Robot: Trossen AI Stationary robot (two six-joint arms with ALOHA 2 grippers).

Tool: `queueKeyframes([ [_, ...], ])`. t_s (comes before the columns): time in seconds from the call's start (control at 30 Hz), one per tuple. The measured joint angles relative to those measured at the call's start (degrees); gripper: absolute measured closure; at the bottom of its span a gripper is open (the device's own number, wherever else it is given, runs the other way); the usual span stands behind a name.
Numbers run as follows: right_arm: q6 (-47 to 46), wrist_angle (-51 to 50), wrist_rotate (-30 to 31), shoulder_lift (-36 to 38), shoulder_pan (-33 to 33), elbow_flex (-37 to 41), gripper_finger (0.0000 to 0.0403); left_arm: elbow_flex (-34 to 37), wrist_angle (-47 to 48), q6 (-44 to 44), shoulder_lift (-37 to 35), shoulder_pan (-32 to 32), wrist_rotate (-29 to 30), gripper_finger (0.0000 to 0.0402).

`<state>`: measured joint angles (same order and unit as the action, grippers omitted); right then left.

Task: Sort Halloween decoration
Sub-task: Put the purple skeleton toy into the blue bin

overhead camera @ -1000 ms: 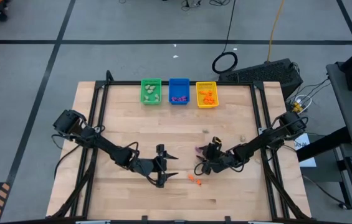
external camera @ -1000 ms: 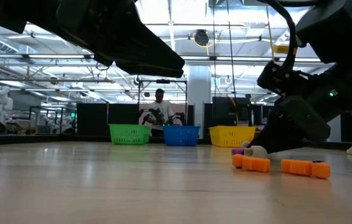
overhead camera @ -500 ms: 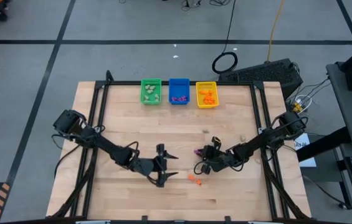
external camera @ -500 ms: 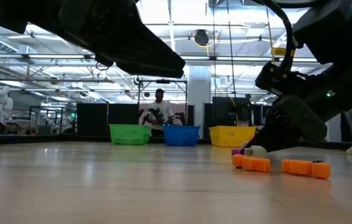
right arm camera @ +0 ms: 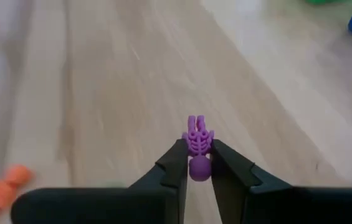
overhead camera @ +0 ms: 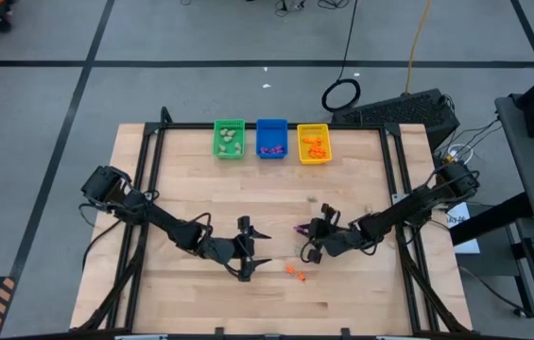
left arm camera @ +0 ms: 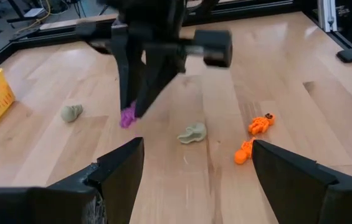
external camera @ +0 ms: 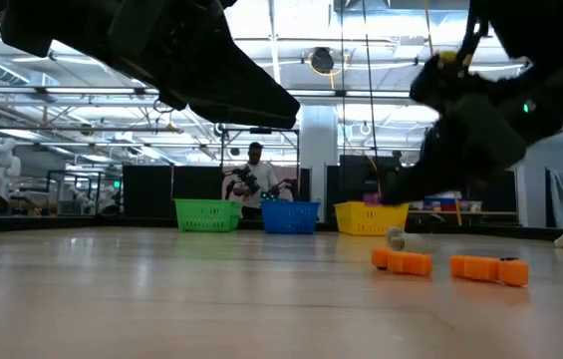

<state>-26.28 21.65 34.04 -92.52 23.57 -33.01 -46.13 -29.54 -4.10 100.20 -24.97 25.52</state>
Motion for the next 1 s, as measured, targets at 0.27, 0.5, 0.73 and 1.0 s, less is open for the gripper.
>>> queueKeyframes([
  [0.27, 5.74, 0.44, 0.27, 8.93, 0.11, -0.06, 0.0355, 0.0, 0.0, -0.1, 0.0, 0.0, -0.05, 0.0104],
  [0.5, 6.15, 0.33, 0.22, 11.85, 1.19, -0.09, 0.0355, 0.0, -0.01, -0.1, 0.0, 0.0, 0.07, 0.0104],
  [0.73, 4.61, 1.57, 0.03, 10.55, 3.05, -0.09, 0.0355, 0.0, -2.68, 7.51, 0.0, 0.85, 1.56, 0.0104],
  [1.0, 4.44, 12.01, -10.42, 8.15, 3.16, -0.11, 0.0355, -0.23, -7.37, 38.41, -0.04, 1.01, -0.15, 0.0104],
])
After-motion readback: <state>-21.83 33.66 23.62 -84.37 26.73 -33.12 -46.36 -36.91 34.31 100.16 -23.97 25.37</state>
